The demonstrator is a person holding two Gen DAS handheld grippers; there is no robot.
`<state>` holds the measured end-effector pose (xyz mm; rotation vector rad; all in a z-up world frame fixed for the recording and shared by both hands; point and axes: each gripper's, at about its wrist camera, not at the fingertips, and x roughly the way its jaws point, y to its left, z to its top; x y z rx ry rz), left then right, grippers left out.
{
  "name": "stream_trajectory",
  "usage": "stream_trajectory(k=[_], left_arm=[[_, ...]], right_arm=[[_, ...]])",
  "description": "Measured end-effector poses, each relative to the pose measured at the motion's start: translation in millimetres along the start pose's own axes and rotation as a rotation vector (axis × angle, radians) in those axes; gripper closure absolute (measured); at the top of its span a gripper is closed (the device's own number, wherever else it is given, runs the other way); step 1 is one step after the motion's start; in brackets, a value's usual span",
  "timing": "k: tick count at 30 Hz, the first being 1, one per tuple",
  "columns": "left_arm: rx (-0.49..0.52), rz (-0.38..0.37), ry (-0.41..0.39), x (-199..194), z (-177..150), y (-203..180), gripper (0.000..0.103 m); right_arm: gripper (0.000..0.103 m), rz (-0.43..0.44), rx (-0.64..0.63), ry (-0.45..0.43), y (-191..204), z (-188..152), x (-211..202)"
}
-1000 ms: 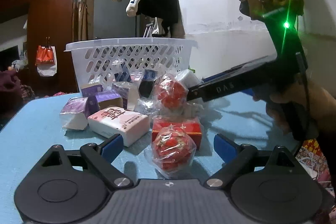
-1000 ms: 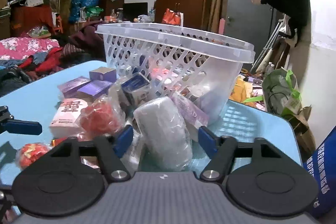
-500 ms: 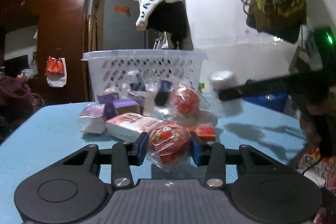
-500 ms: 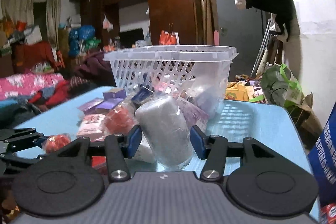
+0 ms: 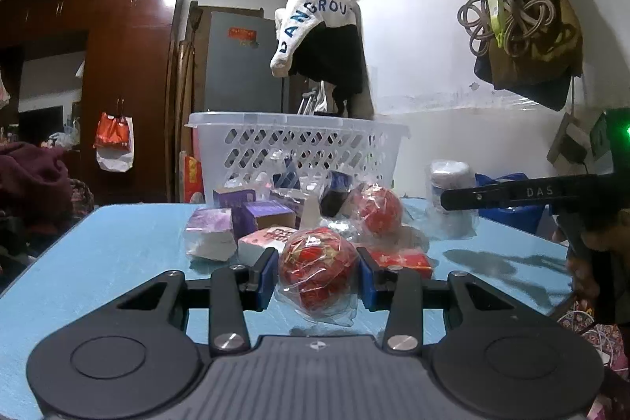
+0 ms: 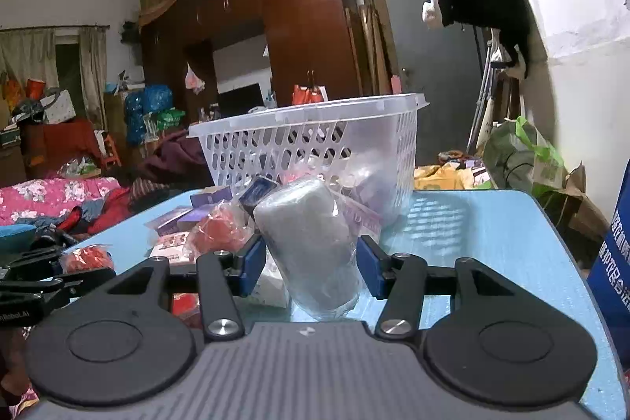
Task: Organize objects
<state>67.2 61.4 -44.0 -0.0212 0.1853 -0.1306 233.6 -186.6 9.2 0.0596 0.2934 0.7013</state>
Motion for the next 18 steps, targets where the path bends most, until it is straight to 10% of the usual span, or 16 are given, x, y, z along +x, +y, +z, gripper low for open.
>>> stream_trajectory(k=[18], left_arm=[[-0.038,-0.044,0.005,3.6,7.1,6.2,0.058]], right_arm=[[0.049,-0.080,0.014,-0.053,1.9,6.0,-3.9]])
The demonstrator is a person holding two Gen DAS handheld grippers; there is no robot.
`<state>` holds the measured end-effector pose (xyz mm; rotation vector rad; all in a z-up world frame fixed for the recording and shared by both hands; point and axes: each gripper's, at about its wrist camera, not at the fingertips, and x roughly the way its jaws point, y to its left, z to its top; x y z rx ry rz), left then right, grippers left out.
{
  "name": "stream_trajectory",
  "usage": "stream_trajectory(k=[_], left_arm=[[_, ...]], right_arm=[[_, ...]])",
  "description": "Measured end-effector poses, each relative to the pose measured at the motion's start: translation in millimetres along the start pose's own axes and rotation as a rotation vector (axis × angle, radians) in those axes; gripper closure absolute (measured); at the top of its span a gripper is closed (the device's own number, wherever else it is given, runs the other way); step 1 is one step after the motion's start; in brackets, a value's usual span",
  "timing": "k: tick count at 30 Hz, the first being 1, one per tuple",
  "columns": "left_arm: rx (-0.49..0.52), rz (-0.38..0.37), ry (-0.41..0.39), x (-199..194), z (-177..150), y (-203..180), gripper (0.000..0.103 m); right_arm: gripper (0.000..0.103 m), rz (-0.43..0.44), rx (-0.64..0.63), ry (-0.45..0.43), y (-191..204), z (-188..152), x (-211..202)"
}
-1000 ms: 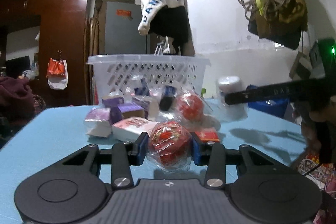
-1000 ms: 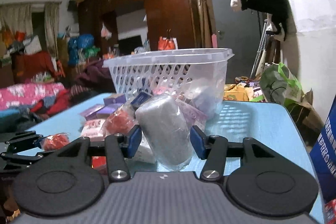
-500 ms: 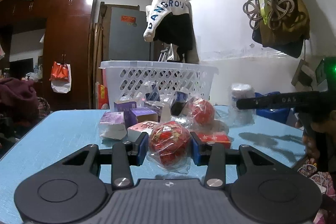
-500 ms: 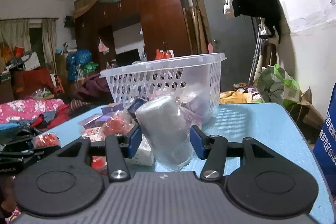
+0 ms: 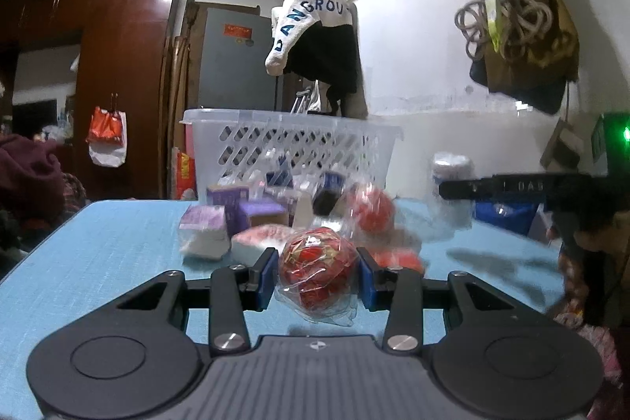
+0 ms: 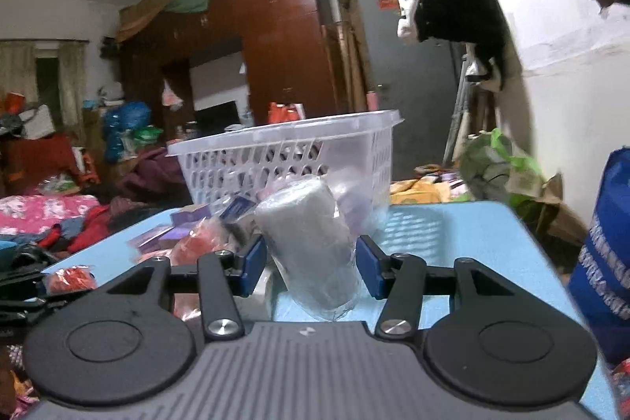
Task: Organize objects
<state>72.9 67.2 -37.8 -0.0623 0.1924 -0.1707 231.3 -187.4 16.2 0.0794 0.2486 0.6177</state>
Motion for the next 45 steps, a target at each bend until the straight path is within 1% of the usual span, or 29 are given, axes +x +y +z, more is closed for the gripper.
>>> stream_trajectory(k=[3,5,6,7,9,10,12,15,16,17,18,19,20,22,23,24,25,26,27,29,31,32,33,35,37,40,42,43,45], left_arm=[[-0.010,-0.037,-0.044,9.9,37.6,3.7,0.058],[-0.051,-0.055,-0.051,27.1,76.9,12.1,0.058],[-0.073,-0.041,-0.049,37.0,93.0,15.6,0.058],[-0.092,-0.009,-0.038,52.4,113.3,20.3,0.058],[-0.133,0.034,-0.039,79.3,140.6,30.5,0.058],[-0.142,0.051,-0.020,96.8,154.0,35.8,0.058],[-0.147,0.079,0.015,125.8,169.5,43.4,0.058],[-0.175,0.096,0.058,161.6,180.8,55.8,0.054],[-0.176,0.102,0.063,170.3,181.3,59.0,0.040],[-0.179,0.118,0.066,177.8,181.1,61.6,0.019],[-0.190,0.141,0.072,181.0,179.7,65.0,0.013],[-0.203,0.156,0.077,180.1,176.4,66.5,0.013],[-0.210,0.147,0.073,173.8,172.5,67.5,0.013],[-0.191,0.098,0.052,153.0,164.2,65.9,0.013],[-0.170,0.096,0.048,138.6,157.0,63.8,0.013],[-0.150,0.112,0.047,125.9,149.7,60.9,0.013],[-0.118,0.132,0.053,110.9,138.1,58.0,0.013],[-0.088,0.142,0.073,101.3,127.3,56.3,0.012],[-0.067,0.151,0.107,93.5,114.3,56.4,0.012],[-0.064,0.159,0.181,88.7,91.7,62.3,0.012],[-0.100,0.149,0.246,91.6,75.0,71.0,0.012],[-0.123,0.137,0.267,94.8,68.8,76.5,0.012],[-0.142,0.129,0.279,98.1,66.0,82.7,0.012],[-0.201,0.146,0.315,106.4,63.1,94.1,0.012],[-0.225,0.128,0.320,108.2,63.0,100.1,0.012],[-0.211,0.143,0.316,109.3,64.4,98.3,0.012],[-0.190,0.156,0.316,111.5,63.0,96.2,0.011],[-0.184,0.168,0.317,113.1,63.1,97.1,0.011],[-0.162,0.233,0.341,117.5,62.7,95.2,0.012]], right_arm=[[0.049,0.006,-0.051,-0.090,15.3,33.8,-7.9],[0.049,0.030,-0.100,-0.105,27.5,66.2,0.8],[0.049,0.029,-0.131,-0.088,32.7,83.4,12.2],[0.049,0.014,-0.160,-0.069,37.3,102.5,28.5],[0.049,0.002,-0.170,-0.026,38.6,128.5,60.1],[0.049,-0.011,-0.171,-0.003,38.7,138.5,76.4],[0.049,-0.024,-0.184,0.044,40.3,147.6,104.7],[0.047,-0.055,-0.246,0.096,47.1,142.4,133.0],[0.039,-0.065,-0.256,0.101,48.4,140.4,138.3],[0.030,-0.069,-0.245,0.108,48.0,139.3,142.5],[0.014,-0.060,-0.212,0.123,45.5,139.5,143.8],[0.010,-0.041,-0.170,0.134,43.8,139.6,142.5],[0.009,-0.021,-0.146,0.131,42.6,138.1,134.6],[0.000,0.008,-0.157,0.087,43.5,132.1,108.4],[0.000,-0.001,-0.170,0.055,40.4,126.9,93.4],[0.000,0.000,-0.186,0.029,38.4,120.0,79.1],[0.000,0.012,-0.197,0.020,36.0,108.6,64.7],[0.000,0.020,-0.186,0.038,30.9,98.2,57.8],[0.000,0.030,-0.166,0.074,24.7,89.4,55.5],[0.000,0.058,-0.096,0.187,7.0,67.2,61.1],[0.000,0.120,0.048,0.279,-16.5,47.0,71.2],[0.000,0.118,0.110,0.303,-25.0,42.2,76.1],[0.000,0.100,0.157,0.330,-32.0,39.4,82.8],[0.000,0.063,0.209,0.367,-41.2,37.1,94.8],[0.000,0.069,0.238,0.376,-44.6,35.0,102.9],[0.000,0.077,0.245,0.376,-44.6,33.9,109.3],[0.000,0.058,0.213,0.377,-42.6,32.0,111.8],[0.002,0.048,0.199,0.380,-40.0,31.5,113.1],[0.006,0.042,0.186,0.377,-37.7,33.6,110.3]])
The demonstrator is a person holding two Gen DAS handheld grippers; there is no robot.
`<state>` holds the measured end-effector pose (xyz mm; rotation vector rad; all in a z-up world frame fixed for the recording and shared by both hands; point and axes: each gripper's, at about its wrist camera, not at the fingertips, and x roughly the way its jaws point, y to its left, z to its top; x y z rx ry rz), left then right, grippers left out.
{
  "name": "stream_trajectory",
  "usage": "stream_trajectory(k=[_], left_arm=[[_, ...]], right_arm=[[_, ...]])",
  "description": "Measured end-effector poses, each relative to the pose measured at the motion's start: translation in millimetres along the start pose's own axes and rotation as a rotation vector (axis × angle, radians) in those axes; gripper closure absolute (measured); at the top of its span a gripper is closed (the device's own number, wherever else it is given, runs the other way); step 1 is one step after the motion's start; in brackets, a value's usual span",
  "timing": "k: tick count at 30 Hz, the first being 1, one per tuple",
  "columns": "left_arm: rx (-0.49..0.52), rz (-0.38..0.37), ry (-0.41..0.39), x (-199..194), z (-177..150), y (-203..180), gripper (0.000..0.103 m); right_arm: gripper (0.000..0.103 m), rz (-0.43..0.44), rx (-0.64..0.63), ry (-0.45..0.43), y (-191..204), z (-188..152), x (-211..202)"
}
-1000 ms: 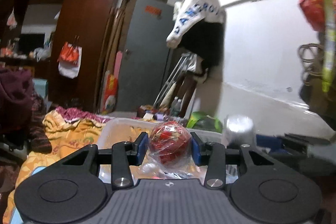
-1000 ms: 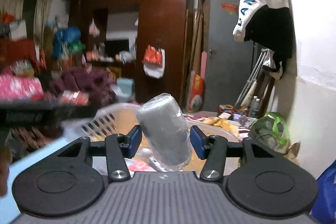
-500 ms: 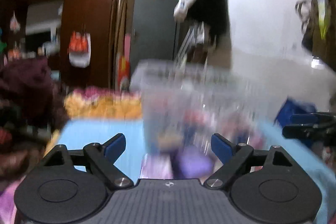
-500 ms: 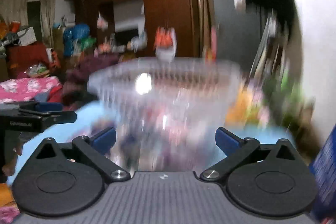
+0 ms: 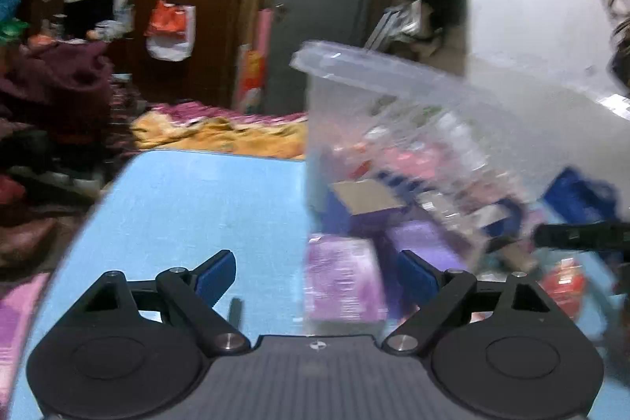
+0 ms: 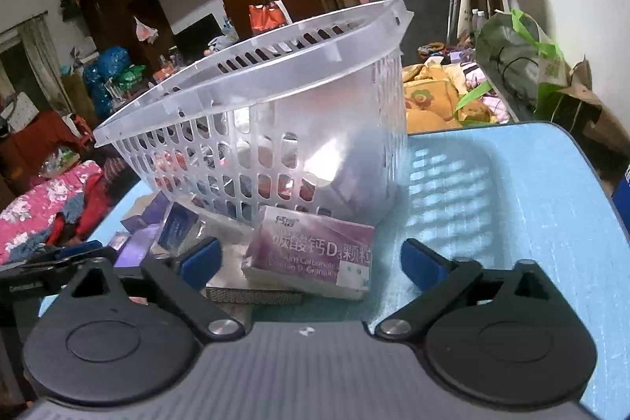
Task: Organize objects
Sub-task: 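Grasp the purple medicine box with the left tool beside the basket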
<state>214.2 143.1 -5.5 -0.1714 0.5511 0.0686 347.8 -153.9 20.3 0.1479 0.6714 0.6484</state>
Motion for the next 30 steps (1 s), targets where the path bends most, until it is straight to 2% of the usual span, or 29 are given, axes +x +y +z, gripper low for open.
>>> stream_trajectory(k=[1,3,5,7,9,11,13,15,17,18,19,30], left_arm=[[0.001,0.003,-0.001,-1.4,-0.2,0.7,0.013],[0.003,-0.039,-0.021,-9.1,-1.8,3.2,0.013],[0.027,-0.003,-0.015,-11.5,-3.0,0.2,0.013],[0.041,0.013,0.001,-9.5,-2.3,-1.9,0.013],[0.053,-0.003,0.036,-4.6,-1.5,-0.7,0.013],[0.067,-0.010,0.072,1.0,-0.9,-3.3,0.017],[0.068,-0.014,0.079,1.9,-0.1,-2.5,0.019],[0.072,-0.014,0.077,2.3,-0.9,-2.2,0.025],[0.104,0.001,0.075,1.9,-0.9,-5.6,0.046],[0.119,0.000,0.074,2.7,-1.3,-8.6,0.049],[0.133,-0.006,0.072,1.5,-2.4,-10.6,0.056],[0.039,-0.118,-0.038,-19.8,-6.7,6.9,0.056]], right_arm=[[0.006,-0.001,-0.009,-0.004,0.6,0.0,-0.6],[0.006,0.000,-0.034,-0.015,1.8,-2.1,-0.3],[0.006,-0.018,-0.057,-0.018,3.3,-5.3,4.2],[0.007,-0.014,-0.043,-0.022,0.4,-6.7,8.4],[0.008,0.017,-0.024,-0.031,-2.8,-6.2,6.5],[0.008,0.020,-0.024,-0.043,-3.0,-6.9,4.2],[0.014,0.025,-0.019,-0.042,-4.0,-7.1,4.6],[0.019,0.038,-0.009,-0.020,-6.0,-6.2,8.5],[0.024,0.050,0.010,-0.009,-9.5,-5.9,11.1],[0.030,0.053,0.016,-0.011,-11.0,-6.1,10.5],[0.030,0.059,0.020,-0.014,-12.1,-6.8,9.6],[0.031,0.069,0.047,-0.109,-16.9,-11.9,-7.8]])
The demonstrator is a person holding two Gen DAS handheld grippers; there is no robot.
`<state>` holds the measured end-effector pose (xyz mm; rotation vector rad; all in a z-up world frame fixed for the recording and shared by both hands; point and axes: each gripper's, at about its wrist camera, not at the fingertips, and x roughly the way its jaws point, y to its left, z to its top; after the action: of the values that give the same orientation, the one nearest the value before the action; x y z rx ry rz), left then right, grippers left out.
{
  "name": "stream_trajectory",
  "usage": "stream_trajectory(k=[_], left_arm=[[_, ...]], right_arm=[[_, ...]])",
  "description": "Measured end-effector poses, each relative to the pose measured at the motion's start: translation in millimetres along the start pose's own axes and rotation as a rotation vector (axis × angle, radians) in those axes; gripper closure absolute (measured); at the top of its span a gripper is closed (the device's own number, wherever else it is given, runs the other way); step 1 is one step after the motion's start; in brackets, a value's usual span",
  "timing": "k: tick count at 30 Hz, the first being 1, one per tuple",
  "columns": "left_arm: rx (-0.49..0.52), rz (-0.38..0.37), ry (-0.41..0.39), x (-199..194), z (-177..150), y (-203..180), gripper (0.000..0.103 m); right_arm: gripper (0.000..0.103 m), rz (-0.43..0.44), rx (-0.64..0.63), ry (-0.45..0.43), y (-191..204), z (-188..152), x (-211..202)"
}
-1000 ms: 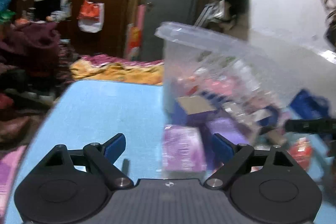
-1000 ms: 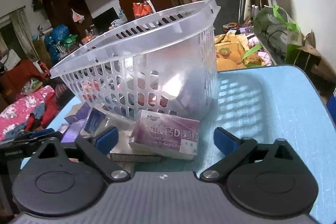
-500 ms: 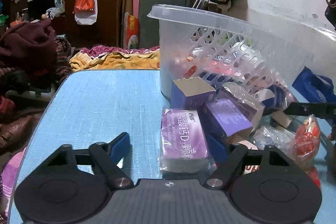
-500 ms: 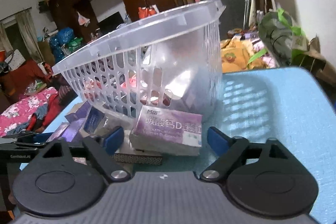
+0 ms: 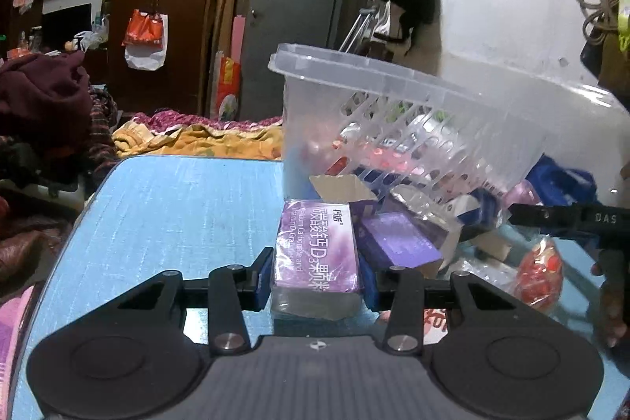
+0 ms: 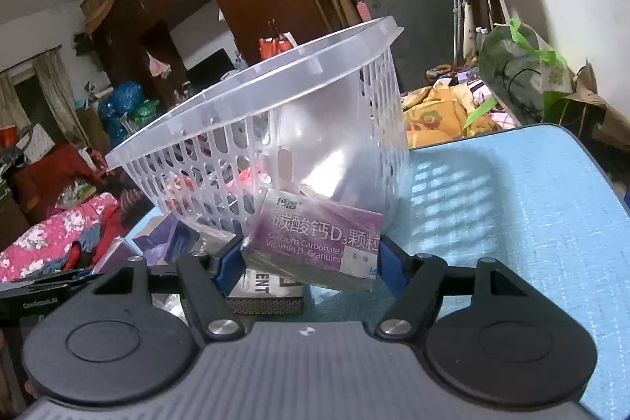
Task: Organize objects
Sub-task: 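Grasp the purple medicine box with the left tool beside the basket, then lift the purple medicine box over the basket with the left tool and release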
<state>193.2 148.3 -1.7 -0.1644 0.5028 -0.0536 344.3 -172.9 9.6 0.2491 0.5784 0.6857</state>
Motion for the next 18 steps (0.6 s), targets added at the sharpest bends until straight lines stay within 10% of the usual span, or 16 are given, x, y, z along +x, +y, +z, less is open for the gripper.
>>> stream_trajectory(k=[18], left_arm=[[-0.020,-0.027,-0.185,-23.0,-2.7,4.3,0.056]], right_arm=[[0.031,-0.026,-0.079,-0.193,10.3,-8.7,-33.9]])
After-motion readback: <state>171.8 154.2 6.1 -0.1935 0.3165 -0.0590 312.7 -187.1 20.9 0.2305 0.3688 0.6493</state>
